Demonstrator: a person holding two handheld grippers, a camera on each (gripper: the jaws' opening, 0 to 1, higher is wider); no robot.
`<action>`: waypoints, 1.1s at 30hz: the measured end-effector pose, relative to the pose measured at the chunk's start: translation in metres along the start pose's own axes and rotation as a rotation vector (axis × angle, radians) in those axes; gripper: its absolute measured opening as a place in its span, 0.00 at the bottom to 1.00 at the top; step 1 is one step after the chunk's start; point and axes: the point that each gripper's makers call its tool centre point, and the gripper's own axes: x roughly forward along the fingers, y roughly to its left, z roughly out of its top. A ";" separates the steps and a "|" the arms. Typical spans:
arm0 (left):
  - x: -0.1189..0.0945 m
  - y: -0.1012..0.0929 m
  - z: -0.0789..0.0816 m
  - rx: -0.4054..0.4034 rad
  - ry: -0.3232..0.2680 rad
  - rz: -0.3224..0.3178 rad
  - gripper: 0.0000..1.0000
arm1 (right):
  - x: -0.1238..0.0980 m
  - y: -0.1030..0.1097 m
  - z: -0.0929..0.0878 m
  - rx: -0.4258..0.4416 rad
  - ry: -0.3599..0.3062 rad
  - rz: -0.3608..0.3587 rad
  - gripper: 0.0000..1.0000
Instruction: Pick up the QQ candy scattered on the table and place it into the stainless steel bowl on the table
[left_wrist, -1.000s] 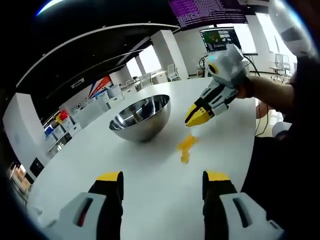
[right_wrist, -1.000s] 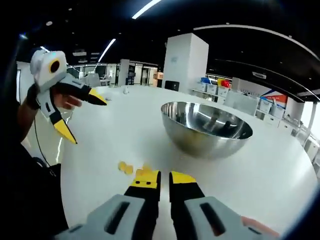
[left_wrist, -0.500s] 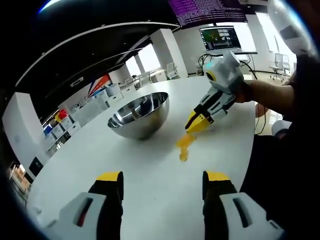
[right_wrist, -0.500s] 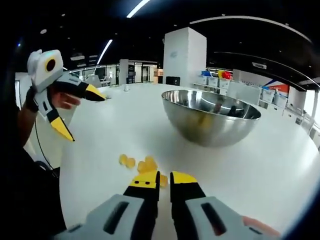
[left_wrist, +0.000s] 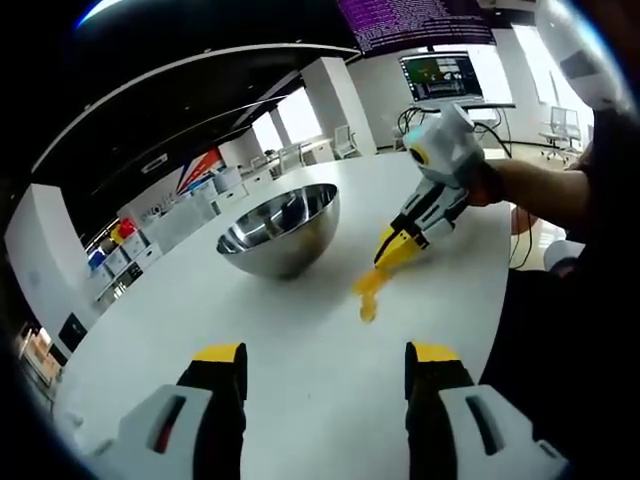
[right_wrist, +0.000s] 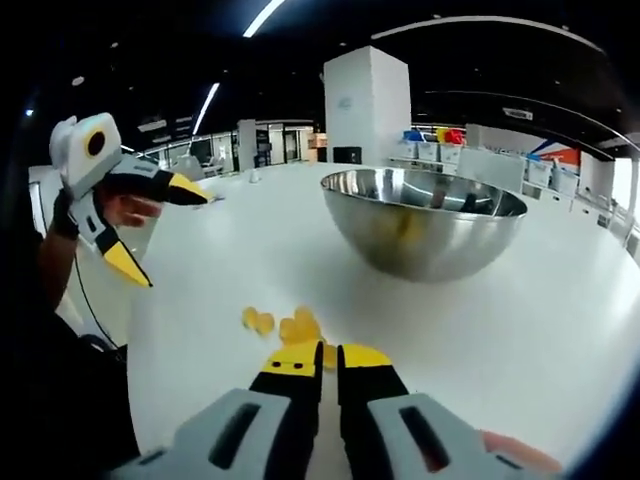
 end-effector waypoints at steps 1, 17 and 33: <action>0.000 0.000 0.000 0.001 -0.001 0.000 0.64 | 0.000 -0.001 0.000 0.005 0.000 0.001 0.05; -0.003 0.001 0.000 -0.003 -0.005 0.007 0.64 | -0.004 -0.002 0.002 -0.010 -0.007 -0.030 0.03; -0.005 0.000 0.004 0.003 -0.014 0.005 0.64 | -0.042 -0.007 0.055 -0.054 -0.125 -0.077 0.03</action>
